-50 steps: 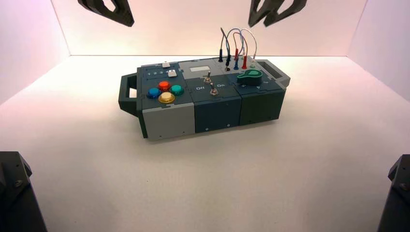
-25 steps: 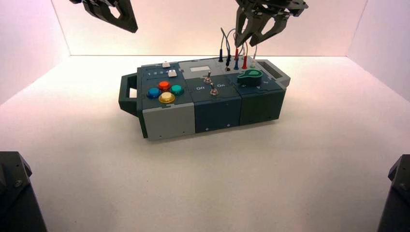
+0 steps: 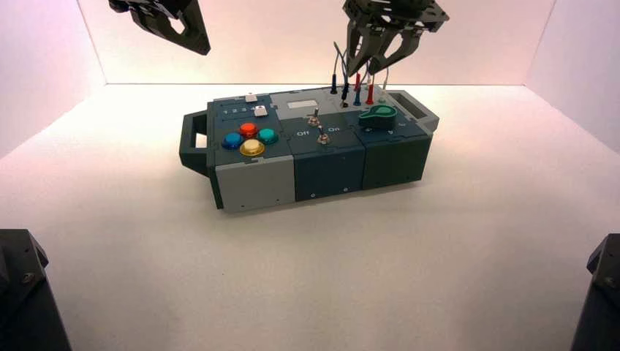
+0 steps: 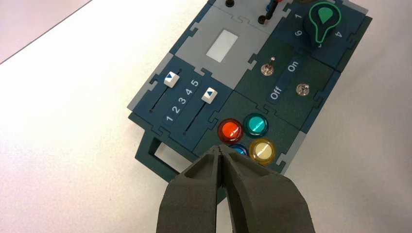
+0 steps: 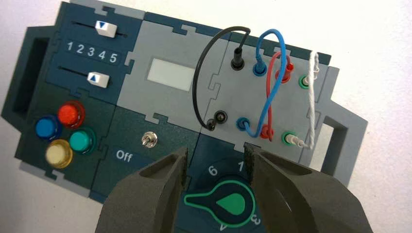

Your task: Insert the black wire.

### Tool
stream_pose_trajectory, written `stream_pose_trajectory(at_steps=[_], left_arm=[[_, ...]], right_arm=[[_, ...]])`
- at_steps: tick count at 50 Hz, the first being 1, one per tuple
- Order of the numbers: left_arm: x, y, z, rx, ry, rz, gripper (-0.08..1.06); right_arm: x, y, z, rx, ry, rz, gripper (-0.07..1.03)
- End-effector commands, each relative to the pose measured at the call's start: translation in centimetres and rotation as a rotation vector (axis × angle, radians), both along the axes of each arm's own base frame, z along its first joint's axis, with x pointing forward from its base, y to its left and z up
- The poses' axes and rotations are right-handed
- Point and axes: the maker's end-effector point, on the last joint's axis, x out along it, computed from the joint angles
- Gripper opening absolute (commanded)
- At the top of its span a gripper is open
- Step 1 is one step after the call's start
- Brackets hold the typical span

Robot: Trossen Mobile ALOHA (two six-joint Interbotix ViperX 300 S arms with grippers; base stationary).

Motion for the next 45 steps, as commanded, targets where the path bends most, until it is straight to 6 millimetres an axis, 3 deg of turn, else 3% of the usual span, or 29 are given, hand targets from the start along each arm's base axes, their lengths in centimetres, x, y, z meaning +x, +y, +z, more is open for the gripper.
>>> stream_pose_trajectory(at_steps=[1, 45], left_arm=[[0.7, -0.4, 1.2, -0.014, -0.036, -0.003, -0.03], [0.6, -0.4, 1.7, -0.022, -0.052, -0.003, -0.03]], right_arm=[[1.0, 0.6, 1.1, 0.021, -0.030, -0.003, 0.61], [2.1, 2.3, 0.0, 0.016, -0.014, 0.020, 0.58]])
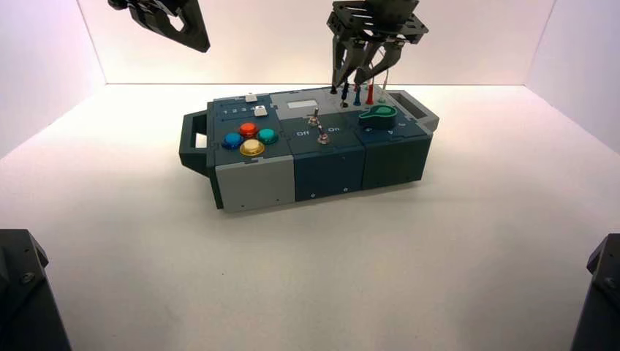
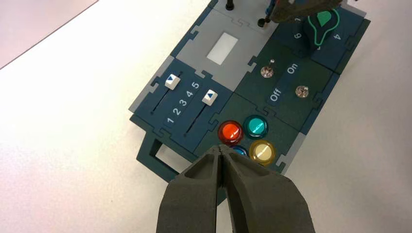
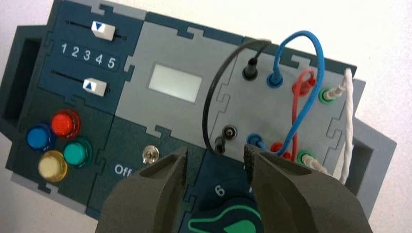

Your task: Insert the black wire.

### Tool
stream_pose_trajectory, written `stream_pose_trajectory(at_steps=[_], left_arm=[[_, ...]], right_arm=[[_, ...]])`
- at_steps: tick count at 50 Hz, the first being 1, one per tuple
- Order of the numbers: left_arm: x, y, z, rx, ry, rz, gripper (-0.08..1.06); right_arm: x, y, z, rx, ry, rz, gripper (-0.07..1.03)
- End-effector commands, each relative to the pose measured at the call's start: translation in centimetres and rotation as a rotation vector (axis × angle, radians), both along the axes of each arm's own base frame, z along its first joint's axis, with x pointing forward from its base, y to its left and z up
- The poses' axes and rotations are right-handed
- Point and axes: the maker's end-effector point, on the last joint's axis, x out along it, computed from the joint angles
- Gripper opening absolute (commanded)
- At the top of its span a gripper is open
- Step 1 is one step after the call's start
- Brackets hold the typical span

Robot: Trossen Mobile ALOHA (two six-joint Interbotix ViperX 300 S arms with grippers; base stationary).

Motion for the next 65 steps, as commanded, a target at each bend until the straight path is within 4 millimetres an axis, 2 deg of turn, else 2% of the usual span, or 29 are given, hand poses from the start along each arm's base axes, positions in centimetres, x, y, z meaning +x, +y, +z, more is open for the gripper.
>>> stream_pose_trajectory(at_steps=[1, 15, 24, 50, 59, 62, 65], left_arm=[[0.7, -0.3, 1.3, -0.018, -0.039, -0.001, -0.03], [0.7, -0.4, 1.4, -0.019, -0.042, -0.002, -0.03], [0.7, -0.4, 1.4, -0.019, -0.042, -0.002, -0.03], [0.6, -0.3, 1.6, -0.022, -0.047, -0.001, -0.03], [0.6, -0.4, 1.6, -0.022, -0.047, -0.002, -0.03], [0.6, -0.3, 1.6, -0.022, -0.049, -0.001, -0.03], [0.6, -0.4, 1.6, -0.022, -0.047, -0.001, -0.03]], right_arm=[[0.9, 0.7, 1.3, 0.021, -0.035, 0.001, 0.57], [0.9, 0.6, 0.6, 0.010, -0.022, 0.002, 0.56], [1.1, 0.6, 0.5, 0.006, -0.024, 0.006, 0.47], [1.5, 0.9, -0.2, -0.001, -0.014, 0.010, 0.32], [1.5, 0.8, -0.5, -0.007, -0.013, 0.014, 0.24], [1.6, 0.7, -0.5, -0.012, -0.020, 0.020, 0.13], [1.6, 0.7, -0.4, -0.014, -0.023, 0.024, 0.07]])
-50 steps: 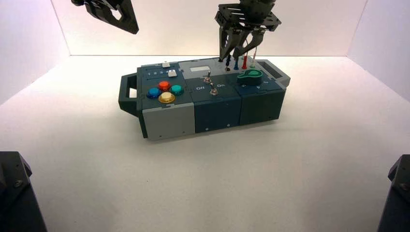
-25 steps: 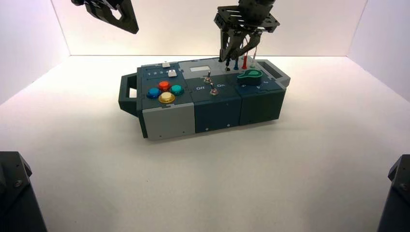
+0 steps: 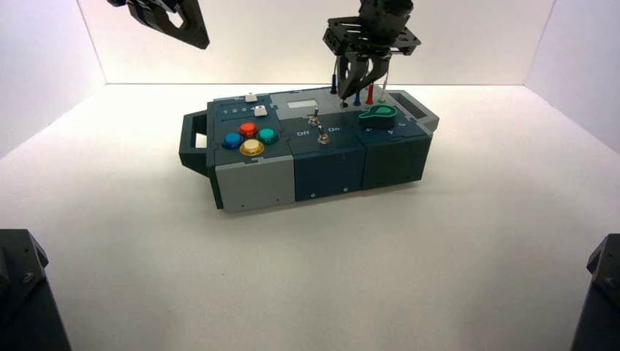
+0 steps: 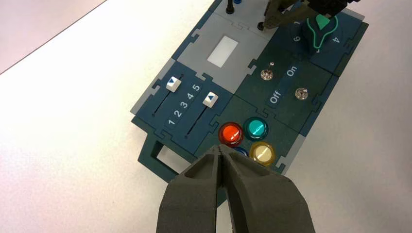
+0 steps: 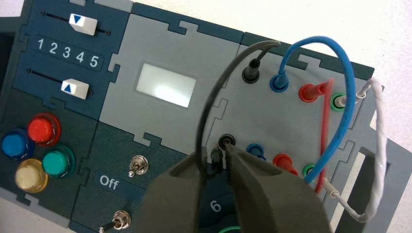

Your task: Insert the black wire.

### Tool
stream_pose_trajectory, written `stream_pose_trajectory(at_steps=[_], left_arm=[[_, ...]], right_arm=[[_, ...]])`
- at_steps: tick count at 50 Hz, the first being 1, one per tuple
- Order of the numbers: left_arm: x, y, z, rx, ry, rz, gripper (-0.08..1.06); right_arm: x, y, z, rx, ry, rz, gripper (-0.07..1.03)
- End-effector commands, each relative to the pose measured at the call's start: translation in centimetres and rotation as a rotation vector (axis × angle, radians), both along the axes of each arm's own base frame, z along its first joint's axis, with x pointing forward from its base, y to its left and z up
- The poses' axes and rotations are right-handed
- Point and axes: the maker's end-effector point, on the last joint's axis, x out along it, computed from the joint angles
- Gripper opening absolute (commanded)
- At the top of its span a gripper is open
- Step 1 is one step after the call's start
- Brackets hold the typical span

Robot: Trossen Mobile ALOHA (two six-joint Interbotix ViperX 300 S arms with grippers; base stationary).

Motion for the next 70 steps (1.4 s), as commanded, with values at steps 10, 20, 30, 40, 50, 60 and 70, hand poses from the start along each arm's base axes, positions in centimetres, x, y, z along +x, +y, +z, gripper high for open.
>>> stream_pose_trajectory(at_steps=[10, 20, 30, 40, 50, 60, 70], left_arm=[[0.6, -0.3, 1.3, -0.017, -0.038, -0.001, -0.03], [0.6, -0.3, 1.3, -0.018, -0.039, 0.000, -0.03], [0.6, -0.3, 1.2, -0.016, -0.036, -0.001, -0.03], [0.6, -0.3, 1.2, -0.015, -0.037, -0.002, -0.03], [0.7, -0.3, 1.3, -0.017, -0.039, -0.001, -0.03], [0.7, -0.3, 1.3, -0.016, -0.038, -0.002, -0.03], [0.8, -0.4, 1.5, -0.017, -0.045, -0.002, -0.03]], right_arm=[[1.0, 0.6, 1.7, 0.017, -0.052, 0.009, -0.02], [0.9, 0.7, 2.1, 0.018, -0.043, 0.016, -0.02], [1.3, 0.7, 3.3, 0.014, -0.067, 0.029, -0.02], [1.6, 0.5, 3.2, -0.020, -0.065, 0.053, -0.02], [2.0, 0.3, 3.2, -0.046, -0.077, 0.071, -0.02], [1.9, 0.3, 2.6, -0.061, -0.051, 0.080, -0.02], [1.8, 0.3, 2.0, -0.067, -0.037, 0.081, -0.02]])
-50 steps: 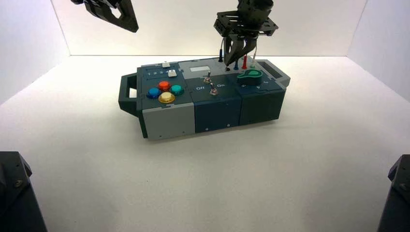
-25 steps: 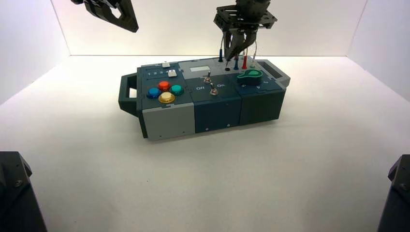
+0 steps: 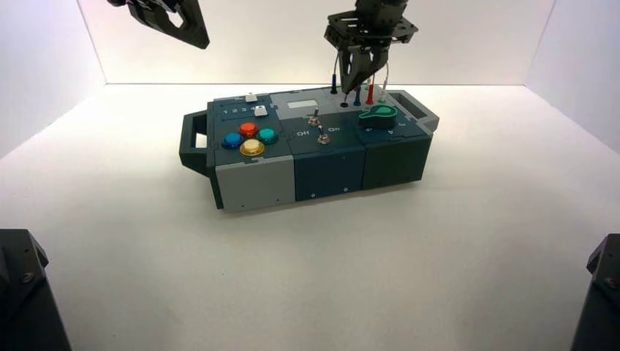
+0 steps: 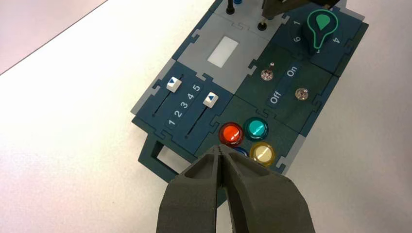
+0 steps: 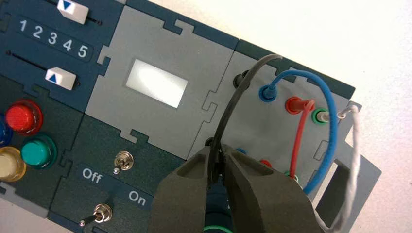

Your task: Insert the black wire.

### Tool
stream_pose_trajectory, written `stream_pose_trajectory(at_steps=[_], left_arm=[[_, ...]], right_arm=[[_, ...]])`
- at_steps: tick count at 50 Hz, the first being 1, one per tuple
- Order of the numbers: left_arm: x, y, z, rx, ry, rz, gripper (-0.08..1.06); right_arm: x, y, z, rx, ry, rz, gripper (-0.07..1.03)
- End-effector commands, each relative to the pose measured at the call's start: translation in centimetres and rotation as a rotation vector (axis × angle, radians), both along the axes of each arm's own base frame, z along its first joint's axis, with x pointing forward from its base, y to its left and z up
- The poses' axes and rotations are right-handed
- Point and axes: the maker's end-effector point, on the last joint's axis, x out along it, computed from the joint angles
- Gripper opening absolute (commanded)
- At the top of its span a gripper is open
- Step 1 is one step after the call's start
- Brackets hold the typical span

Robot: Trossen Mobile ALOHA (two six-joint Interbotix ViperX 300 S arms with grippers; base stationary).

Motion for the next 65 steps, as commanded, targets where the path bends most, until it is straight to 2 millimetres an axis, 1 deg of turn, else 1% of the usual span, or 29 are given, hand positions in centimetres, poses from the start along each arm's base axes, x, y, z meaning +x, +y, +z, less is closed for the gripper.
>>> stream_pose_trajectory(at_steps=[1, 10, 42, 65], left_arm=[[0.7, -0.4, 1.4, -0.015, -0.042, -0.004, -0.03], [0.7, -0.4, 1.4, -0.014, -0.043, -0.004, -0.03], [0.8, -0.3, 1.4, -0.013, -0.044, -0.002, -0.03], [0.8, -0.3, 1.5, -0.013, -0.045, -0.002, -0.03]], right_arm=[[0.8, 0.6, 1.5, 0.020, -0.037, -0.001, -0.02], [0.9, 0.6, 1.4, 0.017, -0.039, 0.001, -0.02], [0.9, 0.6, -0.4, -0.001, -0.005, 0.004, -0.02], [0.7, 0.4, -2.2, -0.019, 0.028, 0.001, -0.02]])
